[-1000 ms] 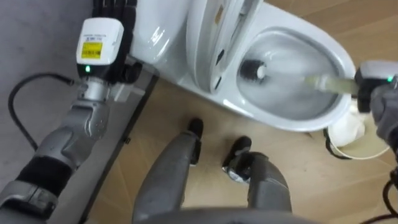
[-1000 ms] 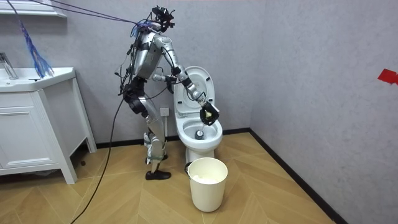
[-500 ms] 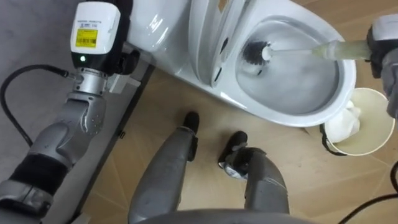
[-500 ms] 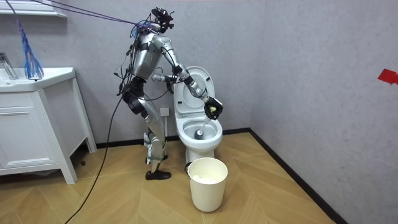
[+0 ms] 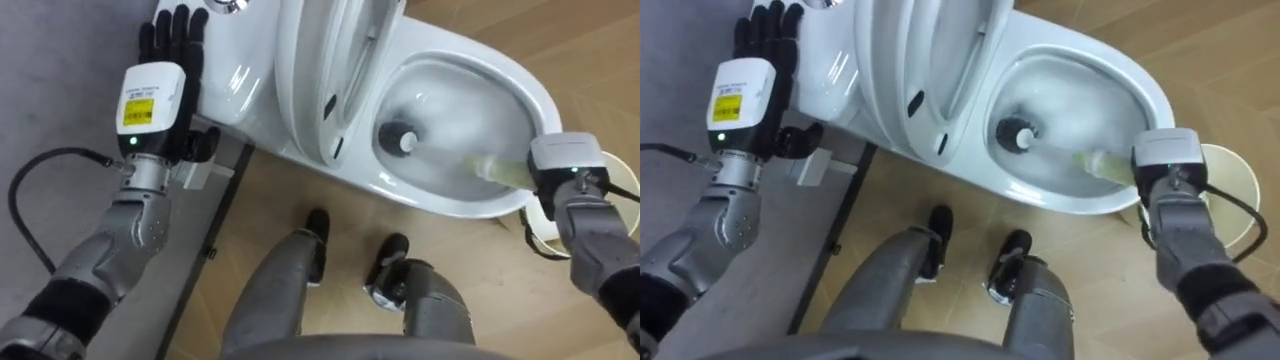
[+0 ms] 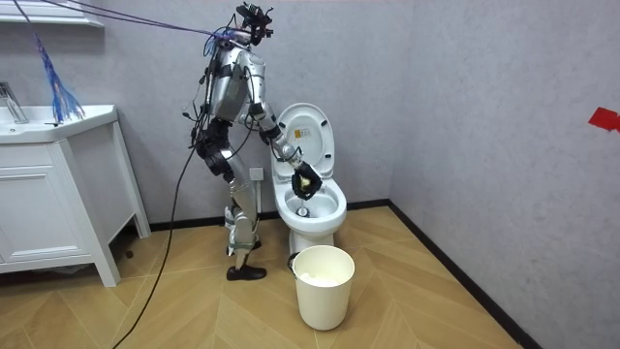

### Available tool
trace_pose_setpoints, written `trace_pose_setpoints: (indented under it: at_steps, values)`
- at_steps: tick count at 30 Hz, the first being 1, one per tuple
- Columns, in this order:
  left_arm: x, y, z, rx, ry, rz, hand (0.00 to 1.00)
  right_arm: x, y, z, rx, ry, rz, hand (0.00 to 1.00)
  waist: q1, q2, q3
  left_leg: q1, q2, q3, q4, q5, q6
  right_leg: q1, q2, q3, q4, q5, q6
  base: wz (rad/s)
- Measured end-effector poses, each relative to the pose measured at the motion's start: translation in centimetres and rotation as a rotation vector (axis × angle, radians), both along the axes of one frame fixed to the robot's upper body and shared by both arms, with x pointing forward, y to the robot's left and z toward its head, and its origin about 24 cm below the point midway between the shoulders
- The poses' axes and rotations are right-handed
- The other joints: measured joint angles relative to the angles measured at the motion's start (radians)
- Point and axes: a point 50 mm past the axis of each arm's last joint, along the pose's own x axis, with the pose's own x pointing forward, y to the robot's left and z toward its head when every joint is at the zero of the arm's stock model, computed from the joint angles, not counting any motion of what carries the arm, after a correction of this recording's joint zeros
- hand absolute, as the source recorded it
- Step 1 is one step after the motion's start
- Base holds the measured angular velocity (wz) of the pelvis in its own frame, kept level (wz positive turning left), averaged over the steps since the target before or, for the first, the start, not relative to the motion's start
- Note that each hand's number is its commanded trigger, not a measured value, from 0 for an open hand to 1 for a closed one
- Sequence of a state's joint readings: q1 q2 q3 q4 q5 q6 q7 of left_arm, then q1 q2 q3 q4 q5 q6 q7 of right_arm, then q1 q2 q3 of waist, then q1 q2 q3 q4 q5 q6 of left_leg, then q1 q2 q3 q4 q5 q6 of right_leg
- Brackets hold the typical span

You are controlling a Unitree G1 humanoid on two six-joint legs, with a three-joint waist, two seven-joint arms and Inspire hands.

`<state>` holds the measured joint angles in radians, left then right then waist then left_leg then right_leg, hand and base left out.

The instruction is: Brush toilet

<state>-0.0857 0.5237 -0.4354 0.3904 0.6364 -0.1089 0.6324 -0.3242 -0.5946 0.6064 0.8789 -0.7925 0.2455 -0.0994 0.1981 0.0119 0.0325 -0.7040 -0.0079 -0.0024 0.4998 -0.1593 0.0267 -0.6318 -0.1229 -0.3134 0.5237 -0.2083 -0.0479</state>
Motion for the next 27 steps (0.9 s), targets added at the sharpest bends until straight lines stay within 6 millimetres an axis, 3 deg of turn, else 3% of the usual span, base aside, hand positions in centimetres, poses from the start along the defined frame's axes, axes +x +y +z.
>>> trace_pose_setpoints:
  at_steps: [3, 7, 8, 11, 13, 15, 18, 21, 22, 25, 27]
  values:
    - [0.3, 0.2, 0.9, 0.009, -0.037, -0.01, 0.0, 2.3, -1.3, 1.8, 0.063, -0.047, -0.081, 1.0, 0.004, -0.039, 0.0245, -0.009, -0.005, 0.012, 0.001, 0.007, -0.001, -0.036, -0.016, 0.017, 0.039, -0.011, -0.004, -0.01]
    - [0.4, 0.7, 2.5, 0.011, -0.113, 0.003, 0.0, 6.2, -2.5, 6.9, 0.051, -0.217, -0.089, 1.0, -0.001, -0.08, 0.0436, -0.041, -0.009, 0.026, 0.013, 0.014, 0.0, -0.091, -0.031, 0.036, 0.084, -0.021, -0.009, -0.04]
    - [0.5, 0.7, 2.6, 0.011, -0.123, 0.002, 0.0, 6.8, -3.1, 8.1, 0.035, -0.254, -0.097, 1.0, -0.002, -0.088, 0.0448, -0.042, -0.009, 0.03, 0.015, 0.015, 0.0, -0.091, -0.032, 0.035, 0.083, -0.021, -0.009, 0.04]
    - [0.6, 0.6, 2.6, 0.047, -0.126, -0.001, 0.0, 7.2, -4.5, 10.5, -0.012, -0.326, -0.102, 1.0, -0.003, -0.1, 0.0439, -0.037, -0.009, 0.029, 0.022, 0.015, 0.001, -0.08, -0.033, 0.033, 0.08, -0.021, -0.008, 0.0]
    - [0.6, 0.5, 2.6, 0.071, -0.126, 0.0, 0.0, 7.0, -5.0, 10.9, -0.033, -0.339, -0.103, 1.0, -0.002, -0.104, 0.0432, -0.034, -0.01, 0.03, 0.028, 0.015, 0.001, -0.075, -0.034, 0.033, 0.082, -0.021, -0.006, 0.0]
    - [0.7, 0.5, 2.5, 0.072, -0.122, 0.008, 0.0, 6.7, -5.0, 10.5, -0.06, -0.333, -0.077, 1.0, -0.007, -0.104, 0.0431, -0.034, -0.011, 0.028, 0.032, 0.015, 0.002, -0.073, -0.034, 0.032, 0.083, -0.022, -0.005, 0.0]
    - [0.9, 0.5, 2.5, 0.074, -0.102, 0.003, 0.0, 6.0, -3.7, 8.4, -0.077, -0.287, -0.009, 1.0, 0.0, -0.097, 0.0411, -0.032, -0.007, 0.025, 0.04, 0.014, 0.002, -0.065, -0.031, 0.024, 0.08, -0.021, -0.006, 0.0]
    - [0.8, 0.1, 2.0, 0.078, -0.068, -0.01, 0.0, 4.9, -0.7, 5.1, -0.082, -0.209, 0.11, 1.0, 0.003, -0.065, 0.035, -0.031, -0.005, 0.009, 0.048, 0.008, 0.002, -0.044, -0.02, 0.004, 0.06, -0.017, -0.008, 0.09]
    - [0.7, -0.3, 1.5, 0.073, -0.049, -0.018, 0.0, 4.1, 0.5, 3.6, -0.104, -0.156, 0.158, 1.0, 0.006, -0.045, 0.0331, -0.027, -0.005, 0.0, 0.047, 0.007, 0.001, -0.032, -0.014, -0.002, 0.05, -0.014, -0.006, 0.06]
    - [0.3, -1.0, 0.4, 0.042, 0.001, -0.009, 0.0, 2.6, 1.7, 1.9, -0.143, -0.112, 0.17, 1.0, 0.017, 0.001, 0.0085, -0.019, -0.005, 0.002, 0.025, 0.007, 0.003, -0.026, -0.007, 0.0, 0.029, -0.003, -0.003, -0.09]
    - [-0.3, -1.0, -0.4, 0.003, 0.042, 0.01, 0.0, 1.6, 2.0, 1.3, -0.141, -0.096, 0.166, 1.0, 0.016, 0.022, 0.0002, 0.006, -0.001, 0.0, 0.011, 0.008, 0.002, 0.003, 0.006, 0.005, -0.001, 0.007, -0.002, -0.11]
